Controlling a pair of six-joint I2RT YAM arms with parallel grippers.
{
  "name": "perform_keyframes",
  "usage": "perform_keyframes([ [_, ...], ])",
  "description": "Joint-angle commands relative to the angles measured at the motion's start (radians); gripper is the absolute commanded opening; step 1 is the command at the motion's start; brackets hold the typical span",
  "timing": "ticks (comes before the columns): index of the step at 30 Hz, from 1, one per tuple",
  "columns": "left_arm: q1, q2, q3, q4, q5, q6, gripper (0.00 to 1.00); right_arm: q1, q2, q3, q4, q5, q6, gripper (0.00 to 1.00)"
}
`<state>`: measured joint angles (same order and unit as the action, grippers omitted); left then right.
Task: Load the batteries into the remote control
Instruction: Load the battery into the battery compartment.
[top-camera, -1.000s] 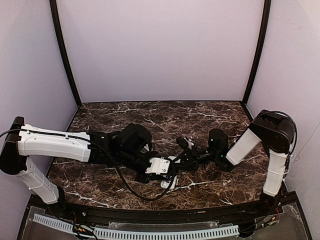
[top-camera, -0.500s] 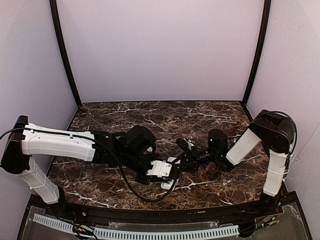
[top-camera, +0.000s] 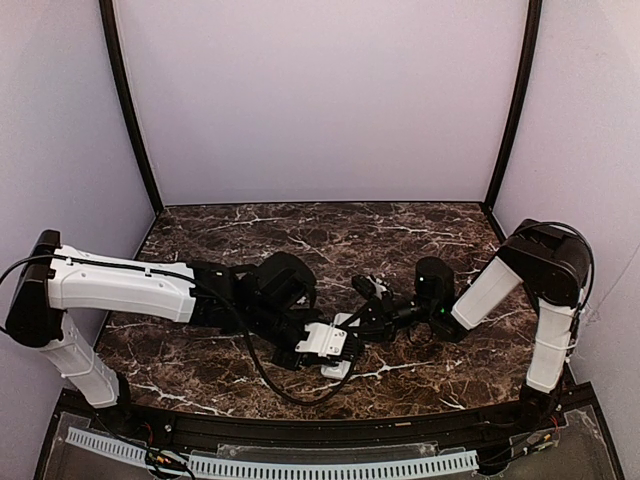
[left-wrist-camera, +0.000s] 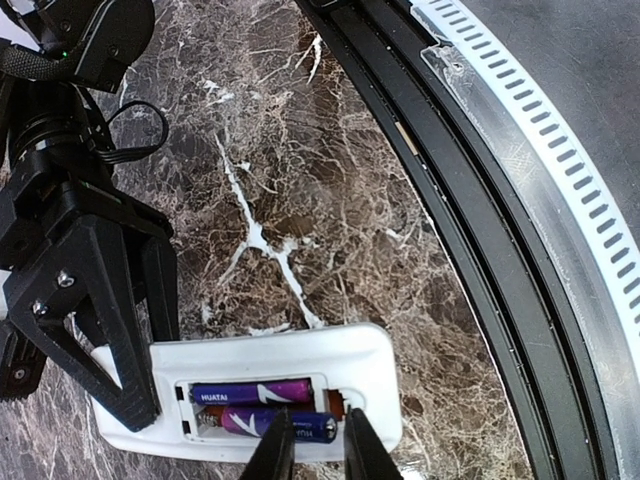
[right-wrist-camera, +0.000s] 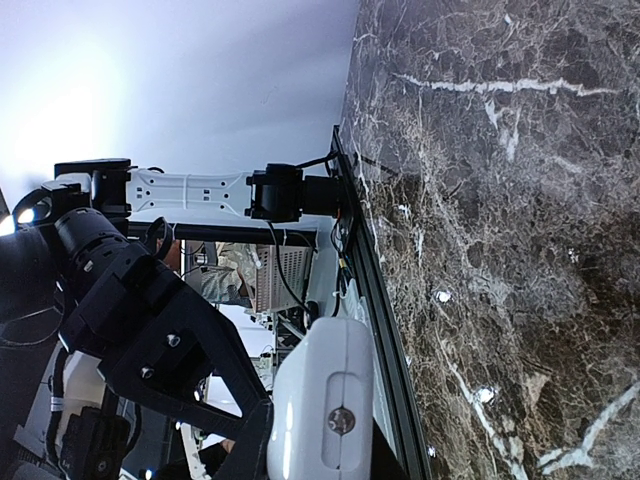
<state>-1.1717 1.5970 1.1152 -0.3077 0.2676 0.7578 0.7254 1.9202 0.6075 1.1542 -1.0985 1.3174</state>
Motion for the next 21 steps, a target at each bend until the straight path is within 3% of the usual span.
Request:
perform_keyframes([
  [1, -0.008, 0.021, 0.039, -0.051, -0.016, 0.009, 0.17, 0.01, -0.013, 0.015, 0.019, 0.003, -0.012, 0.0],
  [21, -0.007, 0.111, 0.1, -0.159, -0.094, -0.011, 0.06, 0.014, -0.033, 0.009, 0.027, 0.001, -0.013, 0.0],
])
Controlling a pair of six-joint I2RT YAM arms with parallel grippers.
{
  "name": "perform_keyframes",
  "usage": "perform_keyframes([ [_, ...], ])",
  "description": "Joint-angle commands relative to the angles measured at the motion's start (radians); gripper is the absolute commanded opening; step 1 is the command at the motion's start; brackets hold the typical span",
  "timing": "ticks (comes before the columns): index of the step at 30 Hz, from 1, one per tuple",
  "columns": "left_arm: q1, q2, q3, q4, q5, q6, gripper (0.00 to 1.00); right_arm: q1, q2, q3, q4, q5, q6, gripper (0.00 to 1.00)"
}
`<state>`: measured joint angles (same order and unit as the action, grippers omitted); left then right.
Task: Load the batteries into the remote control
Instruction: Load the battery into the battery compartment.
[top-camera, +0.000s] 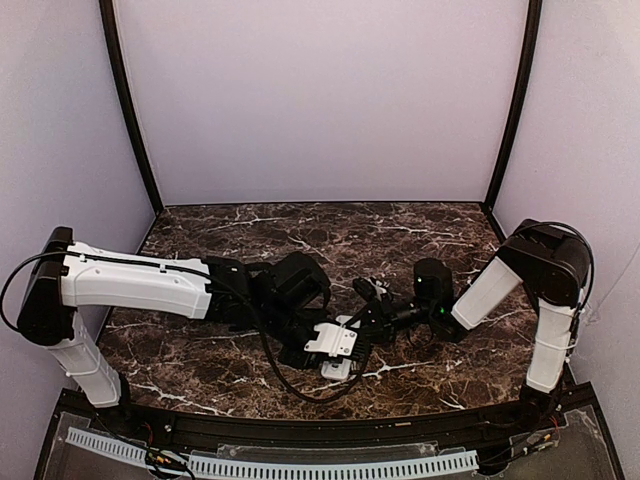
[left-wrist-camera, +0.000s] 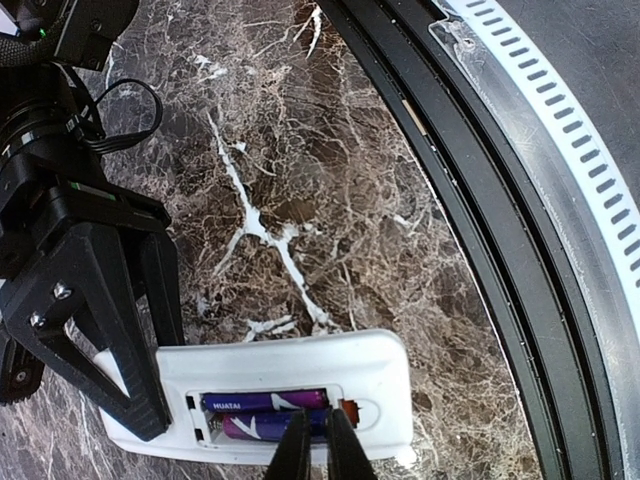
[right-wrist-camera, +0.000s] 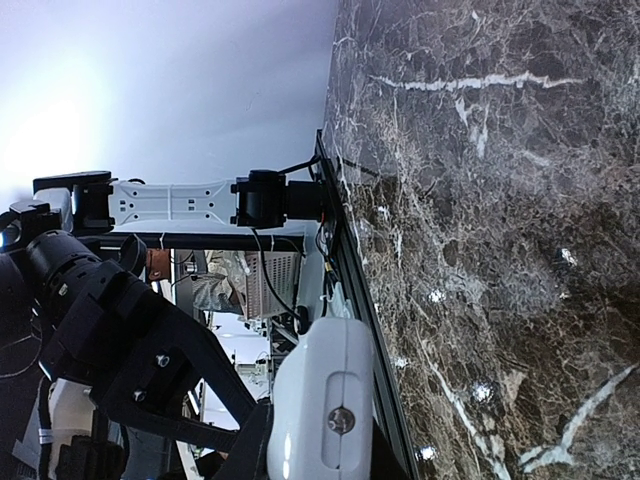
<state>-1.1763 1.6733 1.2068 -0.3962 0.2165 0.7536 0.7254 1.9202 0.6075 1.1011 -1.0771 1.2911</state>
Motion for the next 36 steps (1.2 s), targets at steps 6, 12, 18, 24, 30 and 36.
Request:
perform_keyframes([
  [6, -0.002, 0.052, 0.016, -0.083, -0.087, -0.006, 0.05, 0.013, -0.033, 0.008, 0.103, -0.024, 0.028, 0.0],
  [12, -0.002, 0.062, 0.015, -0.085, -0.124, 0.002, 0.05, 0.017, -0.022, 0.005, 0.173, -0.033, 0.073, 0.0],
  [18, -0.003, 0.069, 0.01, -0.079, -0.156, 0.008, 0.05, 0.021, -0.009, -0.001, 0.247, -0.044, 0.121, 0.0],
  [24, 0.001, 0.072, 0.008, -0.088, -0.16, 0.009, 0.05, 0.024, -0.017, -0.001, 0.243, -0.048, 0.111, 0.0],
  [30, 0.0, -0.022, -0.007, -0.006, -0.117, -0.029, 0.14, 0.018, -0.032, -0.005, 0.15, -0.017, 0.037, 0.0],
  [36, -0.009, -0.112, -0.009, 0.119, -0.068, -0.1, 0.32, 0.005, -0.081, 0.01, -0.034, 0.015, -0.089, 0.0],
])
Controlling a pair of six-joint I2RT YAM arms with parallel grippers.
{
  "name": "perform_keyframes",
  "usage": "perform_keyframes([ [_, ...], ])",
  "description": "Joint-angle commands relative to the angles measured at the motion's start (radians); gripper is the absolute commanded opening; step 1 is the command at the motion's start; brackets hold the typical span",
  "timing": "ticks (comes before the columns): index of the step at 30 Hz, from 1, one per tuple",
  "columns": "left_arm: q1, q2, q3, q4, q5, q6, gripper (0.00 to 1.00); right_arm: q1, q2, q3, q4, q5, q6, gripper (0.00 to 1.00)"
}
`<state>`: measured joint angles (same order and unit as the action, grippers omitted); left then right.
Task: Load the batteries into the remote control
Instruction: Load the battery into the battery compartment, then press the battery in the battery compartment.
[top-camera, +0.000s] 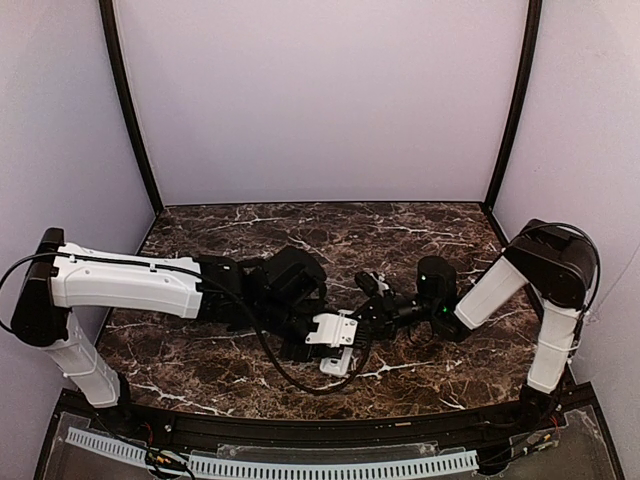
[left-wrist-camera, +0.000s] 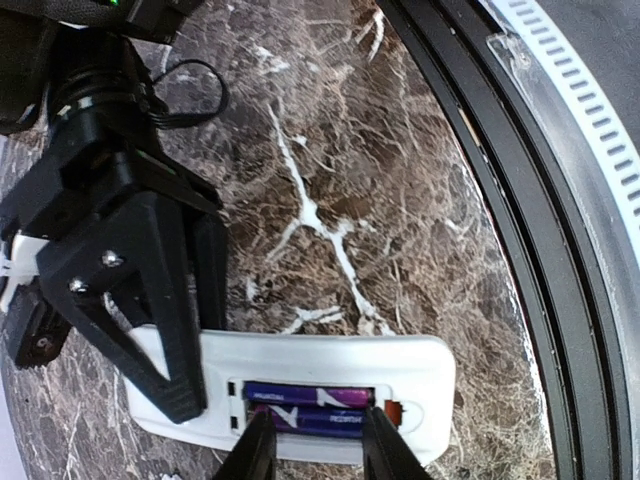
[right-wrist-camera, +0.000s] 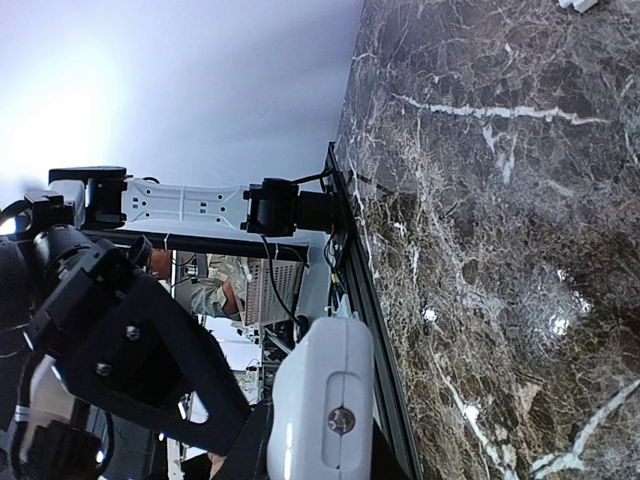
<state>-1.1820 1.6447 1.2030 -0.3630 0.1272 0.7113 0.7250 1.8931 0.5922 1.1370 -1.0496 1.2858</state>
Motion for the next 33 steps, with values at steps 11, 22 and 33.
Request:
perform_keyframes([
  [11, 0.003, -0.247, -0.172, 0.268, -0.168, -0.472, 0.95, -0.04, -0.156, 0.019, -0.184, 0.02, -0.206, 0.0],
  [22, 0.014, -0.242, -0.208, 0.187, -0.148, -0.705, 0.96, -0.044, -0.293, 0.074, -0.464, 0.072, -0.407, 0.0],
  [33, 0.028, -0.099, -0.114, 0.157, -0.138, -0.78, 0.58, -0.039, -0.311, 0.088, -0.494, 0.071, -0.419, 0.0],
])
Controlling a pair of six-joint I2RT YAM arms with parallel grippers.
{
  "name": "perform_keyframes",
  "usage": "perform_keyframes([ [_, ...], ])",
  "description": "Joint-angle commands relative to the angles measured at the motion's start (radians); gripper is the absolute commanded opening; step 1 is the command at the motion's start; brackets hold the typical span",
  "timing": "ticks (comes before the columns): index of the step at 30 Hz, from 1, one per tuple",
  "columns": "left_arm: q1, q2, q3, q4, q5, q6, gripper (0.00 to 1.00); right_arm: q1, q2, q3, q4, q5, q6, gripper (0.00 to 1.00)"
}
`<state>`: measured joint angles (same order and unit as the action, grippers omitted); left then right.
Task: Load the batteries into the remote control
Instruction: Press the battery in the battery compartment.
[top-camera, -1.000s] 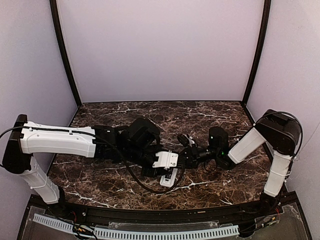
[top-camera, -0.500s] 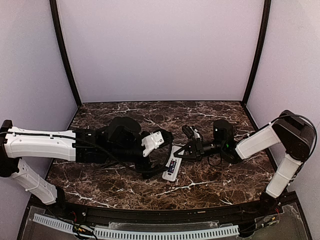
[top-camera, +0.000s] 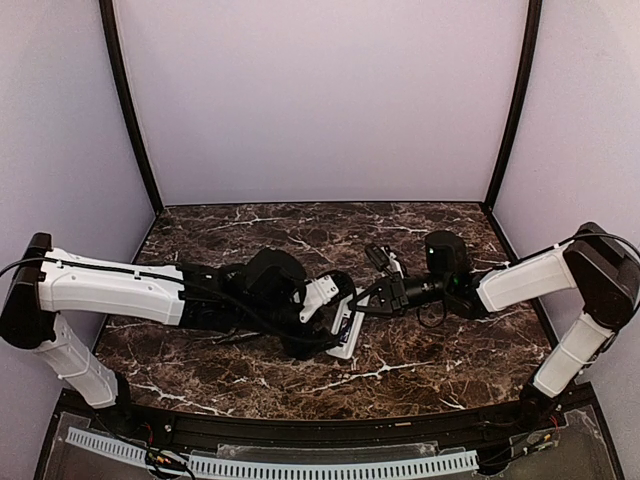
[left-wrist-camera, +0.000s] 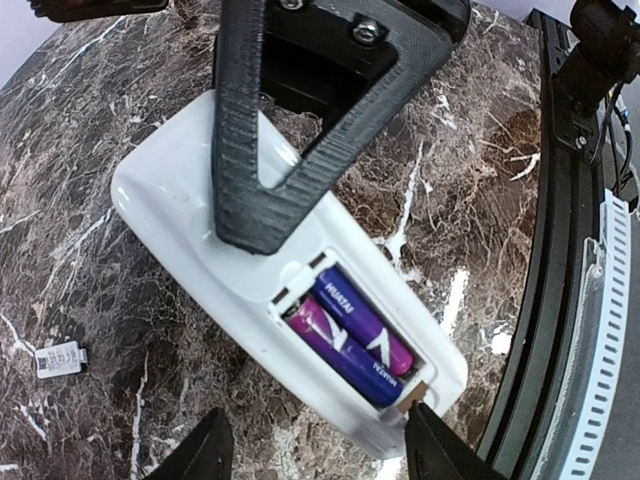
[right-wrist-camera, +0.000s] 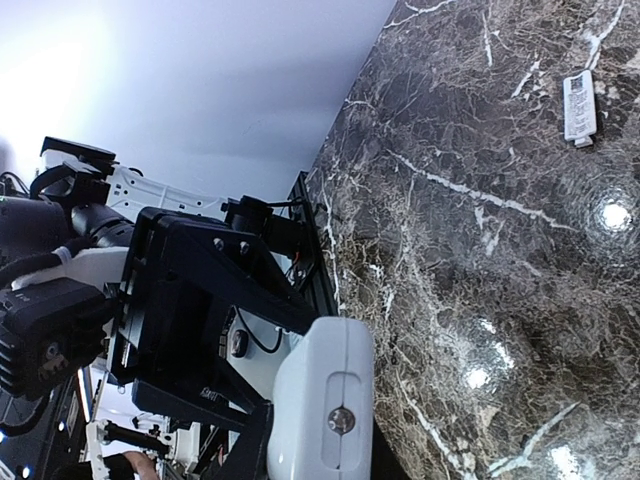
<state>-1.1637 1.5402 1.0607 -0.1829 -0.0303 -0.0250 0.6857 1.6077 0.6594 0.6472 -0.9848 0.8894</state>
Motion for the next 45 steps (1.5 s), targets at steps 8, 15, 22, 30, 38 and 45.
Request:
perform_keyframes([
  [8, 0.039, 0.039, 0.048, -0.023, 0.07, -0.063, 0.46, 0.002, -0.029, 0.019, -0.006, 0.005, -0.027, 0.0],
  [15, 0.051, 0.054, 0.056, -0.005, 0.126, -0.086, 0.46, 0.002, -0.029, 0.022, -0.005, 0.008, -0.031, 0.0],
  [22, 0.06, 0.06, 0.045, 0.027, 0.203, -0.116, 0.47, 0.001, -0.037, 0.023, -0.005, 0.006, -0.034, 0.0],
  [30, 0.082, 0.076, 0.045, 0.023, 0.201, -0.135, 0.4, 0.001, -0.047, 0.021, 0.009, -0.006, -0.028, 0.0],
  [38, 0.095, 0.1, 0.047, 0.004, 0.198, -0.133, 0.26, 0.002, -0.043, 0.006, 0.098, -0.035, 0.028, 0.0],
  [45, 0.096, 0.121, 0.076, -0.032, 0.169, -0.125, 0.28, 0.002, -0.015, -0.015, 0.194, -0.05, 0.098, 0.0],
])
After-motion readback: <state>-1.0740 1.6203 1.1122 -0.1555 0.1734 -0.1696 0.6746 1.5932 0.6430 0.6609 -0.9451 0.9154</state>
